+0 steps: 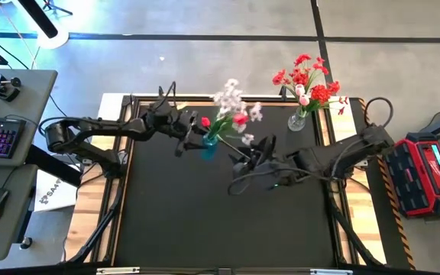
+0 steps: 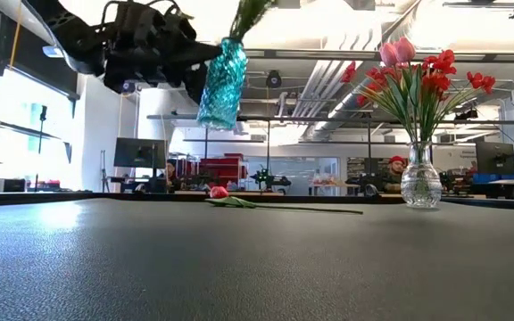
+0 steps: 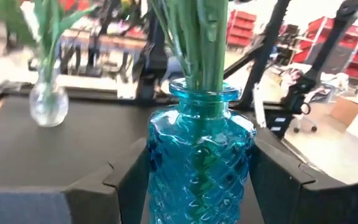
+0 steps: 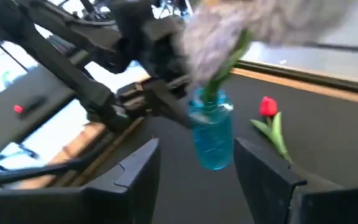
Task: Sort flowers into vase by color
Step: Adjust the blue vase
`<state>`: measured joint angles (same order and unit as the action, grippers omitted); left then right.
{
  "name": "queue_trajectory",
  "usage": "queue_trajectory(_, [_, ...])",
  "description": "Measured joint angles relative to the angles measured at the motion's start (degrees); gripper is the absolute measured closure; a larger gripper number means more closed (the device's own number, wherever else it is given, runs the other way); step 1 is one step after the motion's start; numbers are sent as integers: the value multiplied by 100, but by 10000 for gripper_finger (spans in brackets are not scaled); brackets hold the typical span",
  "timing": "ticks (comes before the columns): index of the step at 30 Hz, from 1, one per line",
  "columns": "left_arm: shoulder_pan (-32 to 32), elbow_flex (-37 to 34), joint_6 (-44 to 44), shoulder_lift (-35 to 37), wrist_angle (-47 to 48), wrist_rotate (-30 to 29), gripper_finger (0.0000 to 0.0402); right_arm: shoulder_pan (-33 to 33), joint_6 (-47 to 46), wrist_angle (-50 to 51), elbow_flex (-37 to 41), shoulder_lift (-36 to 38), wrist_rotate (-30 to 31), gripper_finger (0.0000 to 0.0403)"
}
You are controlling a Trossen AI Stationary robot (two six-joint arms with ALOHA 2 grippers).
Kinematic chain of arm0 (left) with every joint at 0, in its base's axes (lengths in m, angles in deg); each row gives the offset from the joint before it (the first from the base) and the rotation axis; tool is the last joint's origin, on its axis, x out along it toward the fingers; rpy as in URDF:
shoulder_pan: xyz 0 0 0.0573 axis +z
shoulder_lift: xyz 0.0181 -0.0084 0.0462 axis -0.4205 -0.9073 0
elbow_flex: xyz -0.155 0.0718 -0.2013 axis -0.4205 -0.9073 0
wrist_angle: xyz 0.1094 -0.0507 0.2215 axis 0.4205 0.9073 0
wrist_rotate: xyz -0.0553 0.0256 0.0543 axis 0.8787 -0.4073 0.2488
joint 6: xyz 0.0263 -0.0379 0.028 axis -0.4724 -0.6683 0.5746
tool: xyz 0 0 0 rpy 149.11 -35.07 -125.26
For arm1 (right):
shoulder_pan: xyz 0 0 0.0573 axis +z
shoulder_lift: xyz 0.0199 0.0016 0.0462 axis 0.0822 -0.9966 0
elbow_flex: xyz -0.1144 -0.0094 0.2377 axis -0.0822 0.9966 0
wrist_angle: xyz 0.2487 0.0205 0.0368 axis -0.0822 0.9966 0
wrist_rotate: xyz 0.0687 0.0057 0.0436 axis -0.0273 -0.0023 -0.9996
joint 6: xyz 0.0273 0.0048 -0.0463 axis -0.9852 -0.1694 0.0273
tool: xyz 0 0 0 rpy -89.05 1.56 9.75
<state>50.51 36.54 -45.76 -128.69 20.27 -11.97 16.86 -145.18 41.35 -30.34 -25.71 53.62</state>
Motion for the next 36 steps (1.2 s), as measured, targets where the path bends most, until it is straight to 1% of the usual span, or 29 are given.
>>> queue_trajectory(4, [-165,-174,-3,0,-495,1,192,-142,626,43,0,-248,180,210])
queue_trajectory(6, [-236,-268,-10,0,-714,-1,192,-276,966,-66,2,-373,151,204])
queue_trajectory(9, [-300,-401,-191,-2,-1099,-59,192,-520,1459,-452,2,-524,-346,185])
queue_trajectory(13, [-295,-576,-381,-4,-1671,-272,192,-744,2244,-1104,2,-721,-989,148])
queue_trajectory(17, [-294,-810,-505,-7,-2129,-364,192,-996,2937,-1424,0,-836,-1115,120])
queue_trajectory(19, [-295,-925,-426,-7,-2121,-425,192,-1207,3420,-1685,0,-993,-1182,116])
queue_trajectory(20, [-298,-996,-351,-7,-2119,-513,192,-1319,3625,-1855,0,-1080,-1343,116])
queue_trajectory(22, [-298,-1164,-172,-7,-2155,-844,192,-1561,3812,-2113,0,-1278,-1683,120])
queue_trajectory(24, [-241,-1404,-144,28,-2233,-1214,192,-1744,3802,-2287,0,-1448,-1949,127])
queue_trajectory(26, [-173,-1713,-155,86,-2495,-1699,192,-1889,3485,-2347,3,-1557,-2182,135])
queue_trajectory(29, [-51,-2322,-153,167,-3085,-2503,192,-2047,3028,-2830,13,-1535,-2850,147])
queue_trajectory(30, [-2,-2537,-140,180,-3293,-2755,192,-2055,3037,-2917,11,-1472,-2936,151])
queue_trajectory(33, [147,-3076,15,188,-3810,-3342,192,-2037,3282,-2948,-11,-1343,-2857,157])
queue_trajectory(36, [224,-3400,250,182,-3821,-3974,192,-2031,3394,-2832,-2,-1350,-2808,159])
